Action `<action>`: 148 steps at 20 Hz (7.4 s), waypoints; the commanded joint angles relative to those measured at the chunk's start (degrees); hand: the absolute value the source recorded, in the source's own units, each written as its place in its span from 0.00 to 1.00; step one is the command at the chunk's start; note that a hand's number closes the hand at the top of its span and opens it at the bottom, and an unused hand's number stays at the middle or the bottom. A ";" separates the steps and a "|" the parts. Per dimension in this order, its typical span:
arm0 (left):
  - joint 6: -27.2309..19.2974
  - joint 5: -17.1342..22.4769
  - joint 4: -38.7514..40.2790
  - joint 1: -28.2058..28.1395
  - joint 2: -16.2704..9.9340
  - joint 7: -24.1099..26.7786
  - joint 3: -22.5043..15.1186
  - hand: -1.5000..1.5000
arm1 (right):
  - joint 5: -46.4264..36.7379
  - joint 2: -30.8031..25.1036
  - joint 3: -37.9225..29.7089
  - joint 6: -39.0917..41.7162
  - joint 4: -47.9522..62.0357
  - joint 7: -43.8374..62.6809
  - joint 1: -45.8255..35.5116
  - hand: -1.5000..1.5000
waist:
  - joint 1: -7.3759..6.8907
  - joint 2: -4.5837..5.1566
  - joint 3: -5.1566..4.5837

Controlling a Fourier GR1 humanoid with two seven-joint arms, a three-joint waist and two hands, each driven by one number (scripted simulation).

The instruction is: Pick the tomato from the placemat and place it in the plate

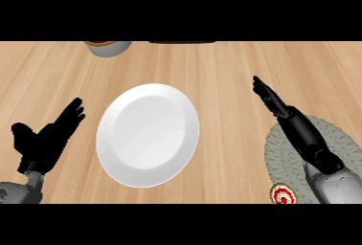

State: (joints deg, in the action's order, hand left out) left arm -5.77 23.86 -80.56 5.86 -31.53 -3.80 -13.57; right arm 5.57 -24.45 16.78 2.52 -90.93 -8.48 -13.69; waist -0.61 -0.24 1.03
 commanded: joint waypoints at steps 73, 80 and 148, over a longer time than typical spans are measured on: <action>3.97 -17.48 -8.99 10.69 11.80 -1.31 13.88 0.50 | -39.20 -9.70 -9.35 18.14 4.09 44.31 17.60 0.00 | 0.74 0.29 -1.01; 7.25 -16.93 -3.70 13.97 11.58 0.58 17.31 0.50 | -44.29 -4.69 -8.93 12.92 10.13 39.78 13.97 1.00 | 0.96 0.40 -1.01; 12.23 -19.62 -9.73 12.29 15.21 -2.19 17.26 0.50 | -15.78 24.45 29.73 -20.19 41.59 26.03 -44.08 0.00 | -4.29 1.19 -1.09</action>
State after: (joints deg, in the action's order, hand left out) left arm 4.41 2.66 -90.77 16.97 -15.23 -5.48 2.89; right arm -16.35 -0.06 43.29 -12.75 -53.33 15.97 -57.30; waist -3.45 0.62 -0.05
